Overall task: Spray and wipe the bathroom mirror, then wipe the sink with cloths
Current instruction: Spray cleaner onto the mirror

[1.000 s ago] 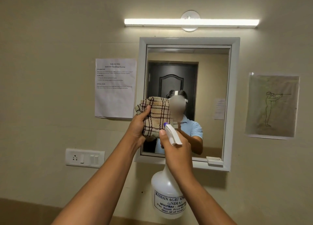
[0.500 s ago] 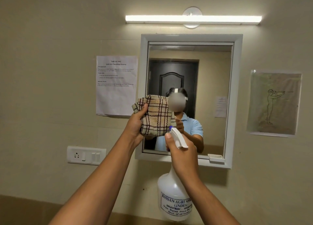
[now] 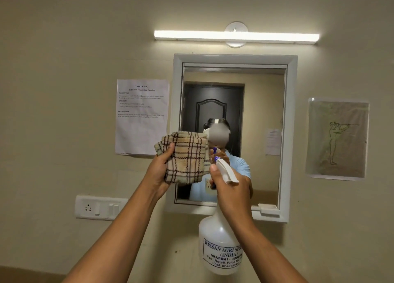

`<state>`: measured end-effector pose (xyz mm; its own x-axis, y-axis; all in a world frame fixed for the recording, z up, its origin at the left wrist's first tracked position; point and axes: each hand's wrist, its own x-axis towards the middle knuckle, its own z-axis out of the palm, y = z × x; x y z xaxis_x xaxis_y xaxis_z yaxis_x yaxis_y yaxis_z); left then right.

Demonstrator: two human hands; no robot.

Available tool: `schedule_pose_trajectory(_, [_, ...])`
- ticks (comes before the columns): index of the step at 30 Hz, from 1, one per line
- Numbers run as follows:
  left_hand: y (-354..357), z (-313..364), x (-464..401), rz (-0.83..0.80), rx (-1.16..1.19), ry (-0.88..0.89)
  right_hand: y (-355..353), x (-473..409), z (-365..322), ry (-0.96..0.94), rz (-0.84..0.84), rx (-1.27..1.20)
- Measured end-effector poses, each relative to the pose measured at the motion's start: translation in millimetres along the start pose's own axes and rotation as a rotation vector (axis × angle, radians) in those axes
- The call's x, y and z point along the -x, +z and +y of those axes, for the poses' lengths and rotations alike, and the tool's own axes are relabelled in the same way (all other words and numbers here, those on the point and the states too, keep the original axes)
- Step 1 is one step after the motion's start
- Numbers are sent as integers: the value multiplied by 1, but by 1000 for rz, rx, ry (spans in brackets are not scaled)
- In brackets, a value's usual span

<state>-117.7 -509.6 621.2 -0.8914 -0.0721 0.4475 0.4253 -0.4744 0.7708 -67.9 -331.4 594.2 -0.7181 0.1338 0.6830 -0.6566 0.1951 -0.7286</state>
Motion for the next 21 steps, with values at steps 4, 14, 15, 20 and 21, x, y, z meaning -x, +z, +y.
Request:
schedule_pose_trajectory(4, [-20,7,-2,43,55,13,-2,-32,-21,-66,25,17])
schedule_pose_trajectory(14, [-47,16,-2,92,60,43,32,-120,-84,-214,46,94])
schedule_pose_trajectory(15, [-49,16,-2,102,55,47,36,-126,-90,-232,41,105])
schedule_pose_trajectory(20, [-56,20,-1,139,45,68,51,-154,-107,-221,63,139])
schedule_pose_trajectory(21, [-56,21,-1,139,42,73,52,-157,-108,-215,67,143])
